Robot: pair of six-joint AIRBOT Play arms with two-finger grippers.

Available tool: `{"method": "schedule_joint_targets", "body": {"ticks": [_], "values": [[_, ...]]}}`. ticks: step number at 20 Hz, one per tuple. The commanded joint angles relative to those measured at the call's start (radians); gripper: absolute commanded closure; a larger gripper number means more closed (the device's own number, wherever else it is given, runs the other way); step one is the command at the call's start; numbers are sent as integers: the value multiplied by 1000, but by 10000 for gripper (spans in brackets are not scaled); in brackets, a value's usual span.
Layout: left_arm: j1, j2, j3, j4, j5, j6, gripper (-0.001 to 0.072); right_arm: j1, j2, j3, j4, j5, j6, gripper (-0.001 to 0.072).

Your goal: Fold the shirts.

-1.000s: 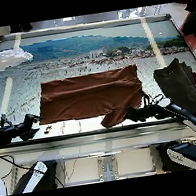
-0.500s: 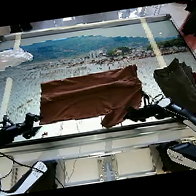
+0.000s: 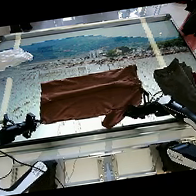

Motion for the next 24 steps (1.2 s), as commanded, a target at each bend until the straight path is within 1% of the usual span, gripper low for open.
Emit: {"method": "schedule_joint_targets", "body": {"ticks": [1, 3, 5, 9, 11, 13, 15, 17, 19, 21, 24], "values": [[8, 82, 24, -7, -60, 82, 696, 0, 1, 70, -70, 104, -2, 695], [30, 174, 58, -9, -60, 82, 697, 0, 5, 103, -83, 145, -2, 696], [44, 244, 102, -9, -60, 82, 697, 0, 33, 133, -87, 144, -2, 696], [21, 272, 187, -30, -66, 82, 698, 0, 85, 241, -87, 139, -1, 697], [-26, 269, 236, -32, -63, 82, 698, 0, 85, 331, -87, 78, -1, 698], [-90, 242, 295, -13, -16, 85, 699, 0, 69, 416, -108, -15, -2, 699], [-161, 161, 375, 51, 40, 56, 700, 0, -2, 513, -157, -48, -2, 699], [-214, 51, 451, 109, 65, 30, 700, 0, -126, 612, -182, -48, -6, 699], [-250, -69, 524, 185, 118, -44, 700, -8, -268, 717, -238, -66, 0, 699], [-281, -203, 626, 281, 117, -78, 700, -38, -396, 821, -261, -81, 48, 699], [-335, -366, 766, 388, 113, -114, 700, -64, -547, 953, -263, -92, 53, 699]]}}
